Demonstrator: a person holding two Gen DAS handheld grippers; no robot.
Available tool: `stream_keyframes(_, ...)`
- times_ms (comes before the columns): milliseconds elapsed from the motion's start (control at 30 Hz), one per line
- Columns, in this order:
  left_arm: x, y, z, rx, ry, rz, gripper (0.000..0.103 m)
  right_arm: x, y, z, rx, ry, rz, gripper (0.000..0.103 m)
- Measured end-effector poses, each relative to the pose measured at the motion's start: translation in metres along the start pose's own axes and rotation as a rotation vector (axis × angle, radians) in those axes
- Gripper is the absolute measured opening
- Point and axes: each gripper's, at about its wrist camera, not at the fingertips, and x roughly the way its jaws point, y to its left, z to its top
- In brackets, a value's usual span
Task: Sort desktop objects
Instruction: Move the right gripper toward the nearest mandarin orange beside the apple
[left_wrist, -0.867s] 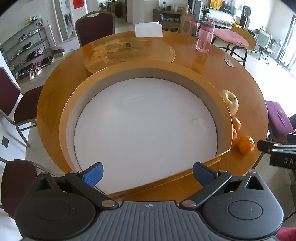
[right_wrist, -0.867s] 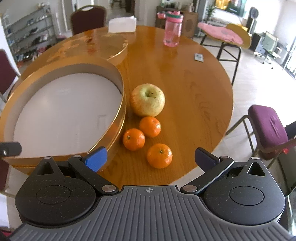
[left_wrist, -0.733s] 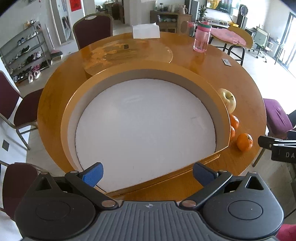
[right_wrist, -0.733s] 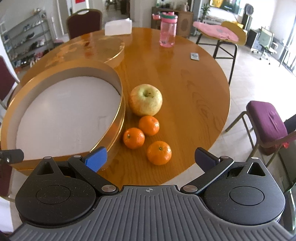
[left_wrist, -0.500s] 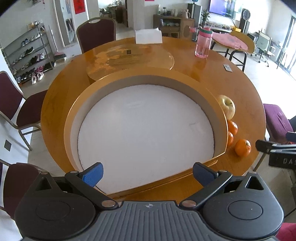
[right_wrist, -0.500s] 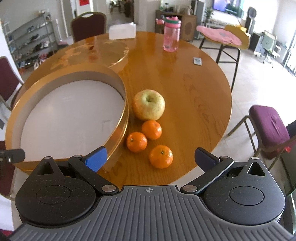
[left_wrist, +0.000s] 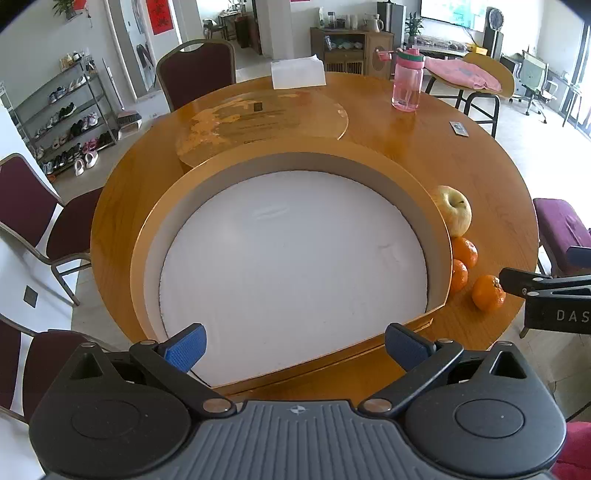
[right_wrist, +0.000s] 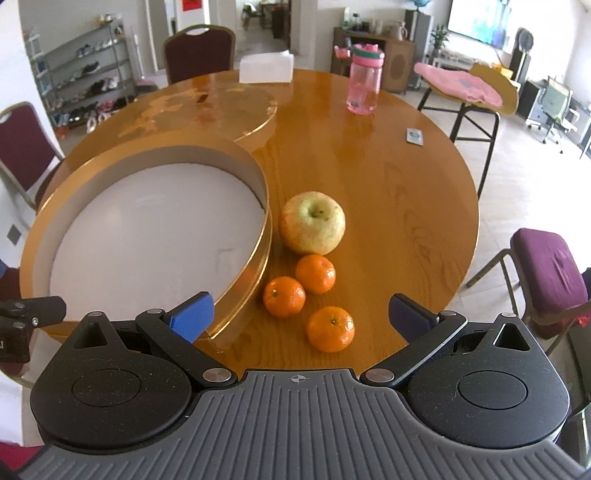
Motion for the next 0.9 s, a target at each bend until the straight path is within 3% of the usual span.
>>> stream_keyframes(900, 0.009, -0.007, 0.005, -0.001, 0.025, -0.013, 0.103, 0.011, -0.002, 0.000, -0.021, 0.045, 0.019, 0.103)
